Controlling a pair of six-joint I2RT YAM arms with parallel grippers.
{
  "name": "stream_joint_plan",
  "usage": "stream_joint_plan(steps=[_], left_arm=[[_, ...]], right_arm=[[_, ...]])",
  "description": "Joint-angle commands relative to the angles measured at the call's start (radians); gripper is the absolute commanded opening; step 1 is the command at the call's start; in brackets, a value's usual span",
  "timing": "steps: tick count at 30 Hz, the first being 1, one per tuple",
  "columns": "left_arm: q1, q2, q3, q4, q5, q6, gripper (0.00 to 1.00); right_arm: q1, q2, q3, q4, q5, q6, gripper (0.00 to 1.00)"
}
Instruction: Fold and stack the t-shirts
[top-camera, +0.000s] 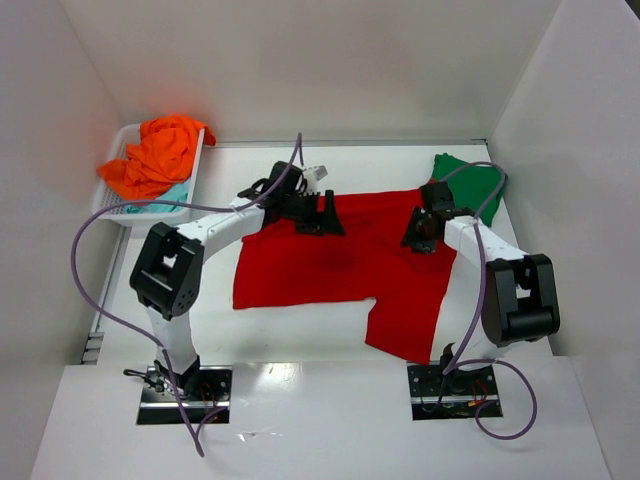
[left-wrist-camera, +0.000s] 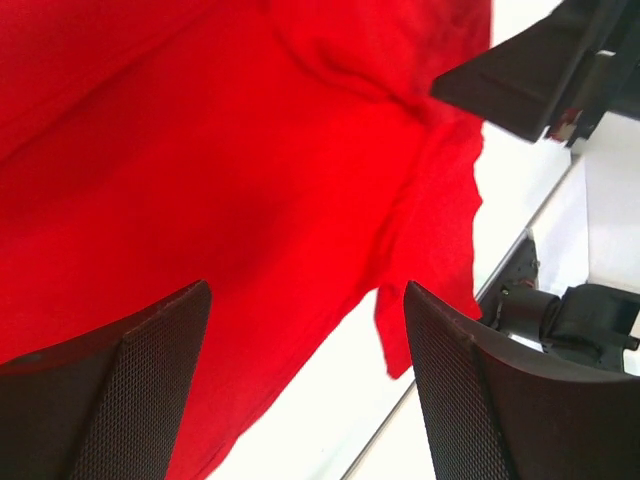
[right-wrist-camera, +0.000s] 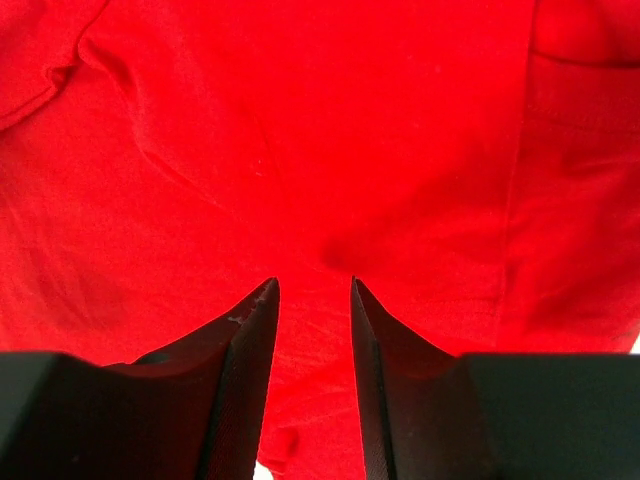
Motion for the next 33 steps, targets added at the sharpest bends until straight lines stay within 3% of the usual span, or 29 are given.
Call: stream_joint_plan(steps=[1, 10, 33], left_arm=[[-0.012, 0.052, 0.054, 0.088, 0.031, -0.043, 0.85], [-0.032, 0.131, 0.096, 0.127, 0.052, -0.054, 0.85], [-0.012, 0.092, 0.022, 0.098, 0.009, -0.036, 0.85]], right_arm=[[0.029, -0.042, -0.01, 0.032, 0.017, 0.016, 0.39], [0.073, -0.031, -0.042, 0.042, -0.001, 0.045, 0.39], [0.104, 0.144, 0.048, 0.091, 0.053, 0.073, 0.42]])
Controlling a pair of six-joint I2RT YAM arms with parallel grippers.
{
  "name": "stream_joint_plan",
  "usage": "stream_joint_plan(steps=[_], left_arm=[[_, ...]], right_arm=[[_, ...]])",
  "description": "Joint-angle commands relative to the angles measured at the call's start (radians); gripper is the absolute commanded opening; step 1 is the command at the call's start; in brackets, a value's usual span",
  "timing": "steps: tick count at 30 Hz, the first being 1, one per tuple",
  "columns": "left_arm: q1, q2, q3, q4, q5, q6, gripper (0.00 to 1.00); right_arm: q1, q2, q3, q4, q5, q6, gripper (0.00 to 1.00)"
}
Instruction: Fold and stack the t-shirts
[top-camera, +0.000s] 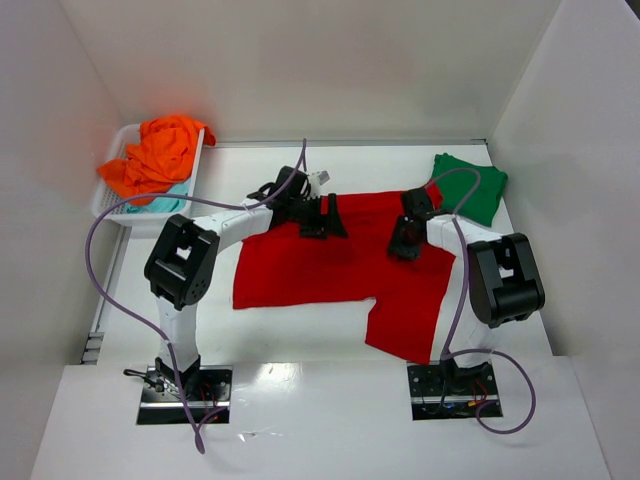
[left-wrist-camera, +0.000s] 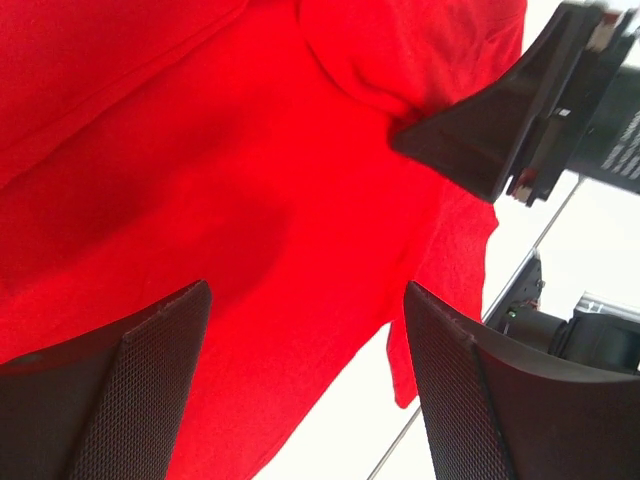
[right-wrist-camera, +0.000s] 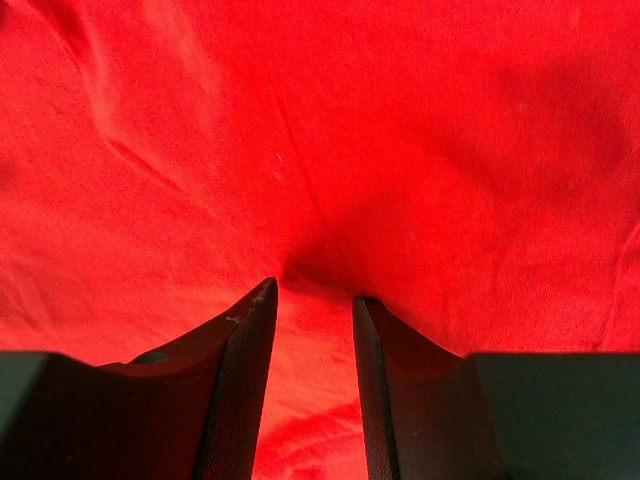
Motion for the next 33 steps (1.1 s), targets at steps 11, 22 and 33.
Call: stream_joint_plan(steps=[11, 22, 33], left_arm=[[0.005, -0.031, -0.032, -0.001, -0.042, 0.013, 0.85], [0.014, -0.031, -0.032, -0.001, -0.042, 0.022, 0.85], [0.014, -0.022, -0.041, -0.001, -0.042, 0.022, 0.85]], right_arm=[[0.013, 0.036, 0.105, 0.027, 0.08, 0.012, 0.42], [0.022, 0.072, 0.105, 0.036, 0.062, 0.012, 0.06], [0.022, -0.061, 0.078, 0.008, -0.085, 0.044, 0.0]])
